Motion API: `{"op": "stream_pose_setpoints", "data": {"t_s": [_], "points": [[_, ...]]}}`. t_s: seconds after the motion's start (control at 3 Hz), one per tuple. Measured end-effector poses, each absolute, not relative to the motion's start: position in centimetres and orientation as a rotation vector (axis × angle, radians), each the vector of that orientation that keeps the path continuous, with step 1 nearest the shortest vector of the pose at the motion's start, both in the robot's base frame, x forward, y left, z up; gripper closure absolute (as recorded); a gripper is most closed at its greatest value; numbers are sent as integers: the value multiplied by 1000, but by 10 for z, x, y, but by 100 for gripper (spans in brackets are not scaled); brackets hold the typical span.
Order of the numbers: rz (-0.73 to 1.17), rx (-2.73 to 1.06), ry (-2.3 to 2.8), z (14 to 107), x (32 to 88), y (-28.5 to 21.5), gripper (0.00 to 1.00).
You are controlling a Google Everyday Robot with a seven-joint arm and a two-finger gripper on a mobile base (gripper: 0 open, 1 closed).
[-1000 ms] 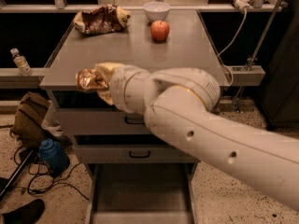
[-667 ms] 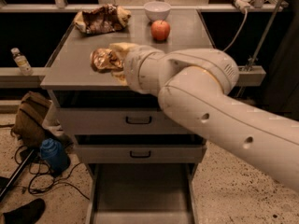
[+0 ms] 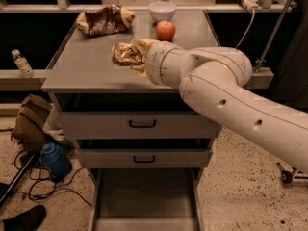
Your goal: Pick orange can from bottom drawer and place on counter
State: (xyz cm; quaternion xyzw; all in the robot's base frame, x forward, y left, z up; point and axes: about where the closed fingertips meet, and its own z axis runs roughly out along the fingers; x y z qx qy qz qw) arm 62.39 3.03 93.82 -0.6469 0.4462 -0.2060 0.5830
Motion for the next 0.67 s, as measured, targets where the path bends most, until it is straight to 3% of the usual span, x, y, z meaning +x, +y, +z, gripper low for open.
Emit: {"op": "stream_pose_setpoints", "data": {"t_s": [0.67], "points": [[-493, -1508, 1046, 958, 680, 37, 100]]}}
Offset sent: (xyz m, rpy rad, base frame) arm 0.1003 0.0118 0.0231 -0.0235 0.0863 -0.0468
